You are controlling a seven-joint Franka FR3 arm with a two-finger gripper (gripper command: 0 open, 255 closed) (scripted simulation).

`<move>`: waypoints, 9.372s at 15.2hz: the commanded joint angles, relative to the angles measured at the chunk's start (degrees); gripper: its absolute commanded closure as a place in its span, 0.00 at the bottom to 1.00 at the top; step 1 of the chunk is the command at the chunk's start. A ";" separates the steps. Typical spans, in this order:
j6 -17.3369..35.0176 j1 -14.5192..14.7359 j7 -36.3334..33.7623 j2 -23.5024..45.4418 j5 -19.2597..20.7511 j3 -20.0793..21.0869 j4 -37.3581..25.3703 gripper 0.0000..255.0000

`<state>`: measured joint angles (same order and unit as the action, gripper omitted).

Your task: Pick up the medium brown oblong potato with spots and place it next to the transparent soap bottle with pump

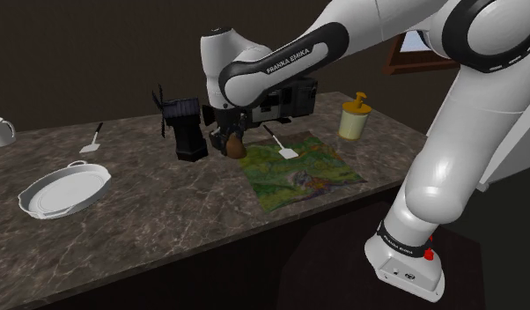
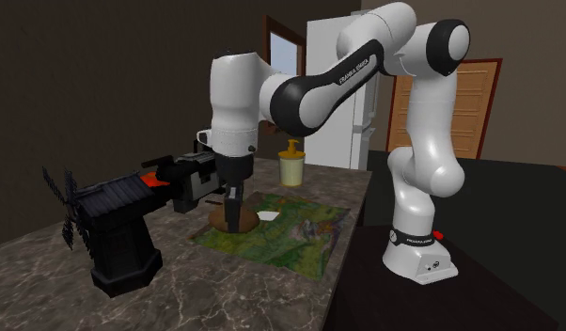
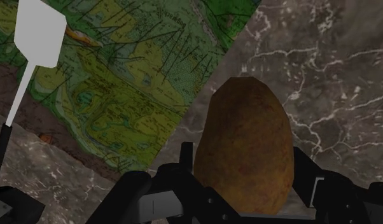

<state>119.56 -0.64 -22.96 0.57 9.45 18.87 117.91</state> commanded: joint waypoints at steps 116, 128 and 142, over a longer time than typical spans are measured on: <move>2.84 -31.55 78.13 16.22 -15.16 -40.53 -19.12 1.00; 10.87 -31.99 79.17 19.64 -16.94 -39.81 -14.30 1.00; 15.48 -32.48 80.02 22.43 -18.37 -39.10 -12.32 1.00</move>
<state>135.03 -33.12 57.06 23.00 -8.91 -20.23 105.59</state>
